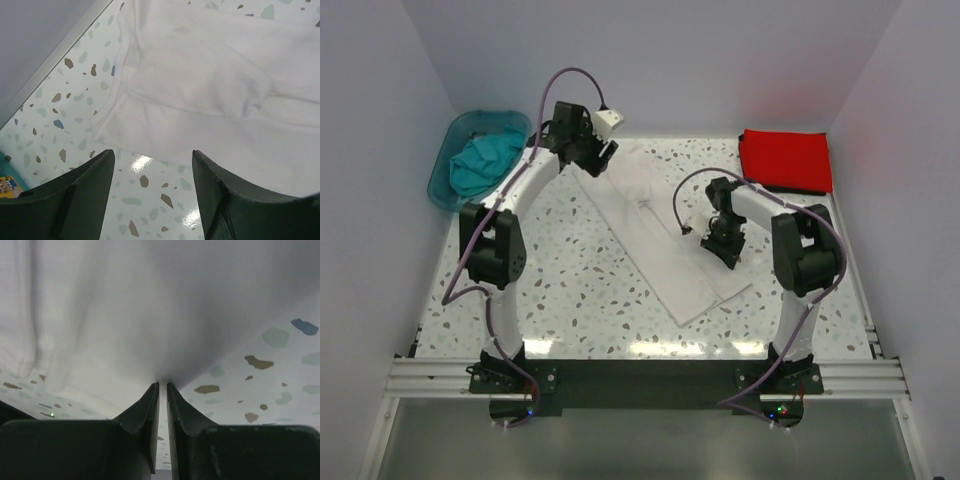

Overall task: Fold and stack the t-shirts
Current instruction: Fold the tshirt

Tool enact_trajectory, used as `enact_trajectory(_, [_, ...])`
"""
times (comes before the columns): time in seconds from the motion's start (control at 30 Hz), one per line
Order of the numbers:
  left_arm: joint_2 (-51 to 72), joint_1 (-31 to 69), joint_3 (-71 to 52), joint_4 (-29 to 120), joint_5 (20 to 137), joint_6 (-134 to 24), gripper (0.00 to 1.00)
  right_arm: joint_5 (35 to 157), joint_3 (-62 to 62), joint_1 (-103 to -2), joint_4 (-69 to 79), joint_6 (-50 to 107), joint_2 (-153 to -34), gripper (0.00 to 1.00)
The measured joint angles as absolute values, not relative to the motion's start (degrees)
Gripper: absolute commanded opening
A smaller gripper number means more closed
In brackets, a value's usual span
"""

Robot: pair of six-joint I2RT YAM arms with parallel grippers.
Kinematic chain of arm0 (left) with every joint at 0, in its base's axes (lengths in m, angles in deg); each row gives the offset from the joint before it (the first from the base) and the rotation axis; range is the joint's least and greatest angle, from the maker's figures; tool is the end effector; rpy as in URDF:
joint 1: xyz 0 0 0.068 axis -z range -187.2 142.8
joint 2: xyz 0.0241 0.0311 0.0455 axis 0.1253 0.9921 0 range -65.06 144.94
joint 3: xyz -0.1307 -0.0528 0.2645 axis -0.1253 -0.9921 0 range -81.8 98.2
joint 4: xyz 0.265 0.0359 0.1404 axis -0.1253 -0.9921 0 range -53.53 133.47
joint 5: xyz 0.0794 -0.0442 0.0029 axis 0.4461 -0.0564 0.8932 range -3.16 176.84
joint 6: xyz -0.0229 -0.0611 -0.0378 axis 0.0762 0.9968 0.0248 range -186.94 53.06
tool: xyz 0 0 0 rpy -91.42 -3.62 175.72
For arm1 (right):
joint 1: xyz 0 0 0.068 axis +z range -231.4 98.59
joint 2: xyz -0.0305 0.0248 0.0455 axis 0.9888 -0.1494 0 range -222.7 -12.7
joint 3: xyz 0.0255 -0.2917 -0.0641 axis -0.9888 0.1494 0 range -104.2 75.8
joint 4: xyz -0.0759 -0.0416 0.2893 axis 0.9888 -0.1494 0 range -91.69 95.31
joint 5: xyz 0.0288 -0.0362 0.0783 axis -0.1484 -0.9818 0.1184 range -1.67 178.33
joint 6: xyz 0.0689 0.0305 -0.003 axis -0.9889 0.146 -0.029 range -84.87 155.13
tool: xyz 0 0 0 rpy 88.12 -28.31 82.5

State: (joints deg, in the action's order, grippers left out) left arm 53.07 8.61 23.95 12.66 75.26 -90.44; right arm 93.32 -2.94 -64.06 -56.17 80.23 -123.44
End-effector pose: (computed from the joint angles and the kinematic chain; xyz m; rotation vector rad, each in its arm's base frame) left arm 0.5267 -0.1623 0.2744 0.8722 2.1403 -0.1665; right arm 0.3715 0.1218 0.1476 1.6037 -2.6530 -0.1535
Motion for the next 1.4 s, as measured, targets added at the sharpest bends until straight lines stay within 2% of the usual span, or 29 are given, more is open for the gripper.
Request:
enact_trajectory(0.17, [51.58, 8.4, 23.05, 12.64, 73.71, -86.88, 0.65, 89.24, -0.05, -62.18, -53.72, 80.75, -125.84, 0.08])
enact_trajectory(0.33, [52.19, 8.31, 21.87, 9.07, 71.96, -84.48, 0.58, 85.94, 6.31, -57.13, -52.73, 81.23, -122.22, 0.08])
enact_trajectory(0.53, [57.31, 9.18, 24.91, 4.11, 68.79, -83.52, 0.54, 88.23, 9.89, -45.29, -56.17, 79.29, -120.79, 0.12])
enact_trajectory(0.67, [62.86, 11.67, 26.05, 2.15, 68.47, -83.36, 0.51, 94.53, 5.89, -39.21, -59.09, 76.1, -123.75, 0.22])
enact_trajectory(0.9, [68.32, 14.58, 28.08, 1.38, 70.67, -82.25, 0.47, 105.93, -3.33, -40.83, -60.47, 72.38, -126.02, 0.28])
enact_trajectory(1.03, [72.91, 14.28, 35.34, 1.14, 72.92, -82.18, 0.47, 109.96, -6.63, -45.46, -60.34, 70.85, -124.12, 0.29])
enact_trajectory(1.1, [77.22, 13.93, 42.51, 0.81, 74.02, -82.31, 0.49, 110.46, -8.07, -48.08, -60.14, 70.06, -123.77, 0.26])
enact_trajectory(1.2, [82.7, 12.88, 50.9, 3.65, 74.04, -82.53, 0.59, 110.09, -10.54, -51.21, -59.36, 68.84, -124.23, 0.24])
enact_trajectory(1.23, [83.01, 12.42, 51.03, 4.97, 73.8, -82.55, 0.66, 109.85, -12.05, -52.22, -59.18, 68.42, -124.75, 0.22])
enact_trajectory(1.33, [80.95, 11.06, 46.44, 9.71, 71.96, -82.66, 0.77, 108.67, -17.12, -54.44, -57.45, 67.27, -127.22, 0.2])
enact_trajectory(1.4, [77.54, 10.1, 40.82, 12.11, 70.48, -82.9, 0.81, 108.89, -20.18, -55.91, -56.06, 66.59, -128.62, 0.2])
